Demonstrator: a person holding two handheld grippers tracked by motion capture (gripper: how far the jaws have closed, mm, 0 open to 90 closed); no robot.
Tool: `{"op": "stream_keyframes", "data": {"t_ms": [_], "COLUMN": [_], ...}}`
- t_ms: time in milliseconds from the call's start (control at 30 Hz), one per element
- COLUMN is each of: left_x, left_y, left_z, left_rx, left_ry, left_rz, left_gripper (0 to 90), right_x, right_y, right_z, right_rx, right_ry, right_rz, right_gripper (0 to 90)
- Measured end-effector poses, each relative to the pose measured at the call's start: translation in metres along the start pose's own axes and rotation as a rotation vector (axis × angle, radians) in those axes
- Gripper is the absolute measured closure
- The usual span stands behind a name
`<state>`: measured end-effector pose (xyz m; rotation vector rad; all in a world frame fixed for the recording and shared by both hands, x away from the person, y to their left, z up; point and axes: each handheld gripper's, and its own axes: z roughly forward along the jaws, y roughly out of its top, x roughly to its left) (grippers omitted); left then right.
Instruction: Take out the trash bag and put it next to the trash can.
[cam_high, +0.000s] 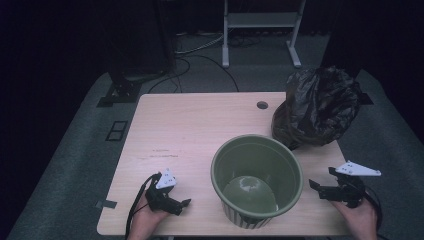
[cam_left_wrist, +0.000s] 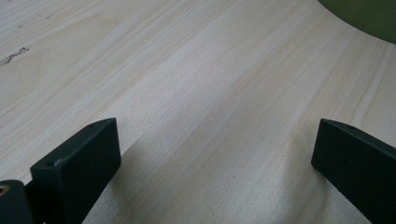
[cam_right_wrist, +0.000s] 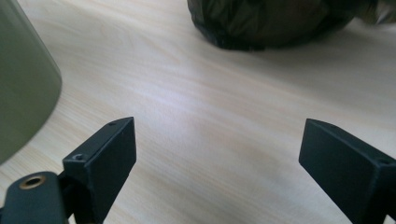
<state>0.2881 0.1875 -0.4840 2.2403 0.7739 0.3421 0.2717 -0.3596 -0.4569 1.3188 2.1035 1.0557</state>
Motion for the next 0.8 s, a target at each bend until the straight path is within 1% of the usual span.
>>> {"op": "stream_keyframes", "data": {"t_ms": [67,100,267,300,333,400,500,533,800], "left_x": [0.000,0.000,0.000,0.000,0.000,0.000,0.000,0.000,0.000], "left_y": [0.000,0.000,0.000,0.000,0.000,0.000,0.000,0.000,0.000], "left_z": [0.000,0.000,0.000,0.000,0.000,0.000,0.000,0.000,0.000], "left_rx": [0.000,0.000,0.000,0.000,0.000,0.000,0.000,0.000,0.001], "left_ry": [0.000,0.000,0.000,0.000,0.000,0.000,0.000,0.000,0.000], "left_rz": [0.000,0.000,0.000,0.000,0.000,0.000,0.000,0.000,0.001], "left_gripper": [0.0,0.0,0.0,0.0,0.0,0.0,0.0,0.0,0.0], "right_x": [0.000,-0.001,0.001,0.001,0.003,0.004,0.005,0.004,0.005], "right_y": [-0.002,-0.005,-0.013,-0.014,-0.017,-0.019,-0.020,-0.020,-0.020], "right_z": [0.002,0.006,0.016,0.018,0.022,0.024,0.024,0.024,0.024], "right_rx": [0.007,0.026,0.063,0.071,0.090,0.100,0.092,0.094,0.094], "right_ry": [0.003,0.005,-0.008,-0.007,-0.006,-0.006,-0.002,0.002,-0.004], "right_rz": [0.002,0.003,-0.015,-0.017,-0.025,-0.030,-0.034,-0.027,-0.019], "right_gripper": [10.0,10.0,10.0,10.0,10.0,10.1,9.9,9.9,10.0]}}
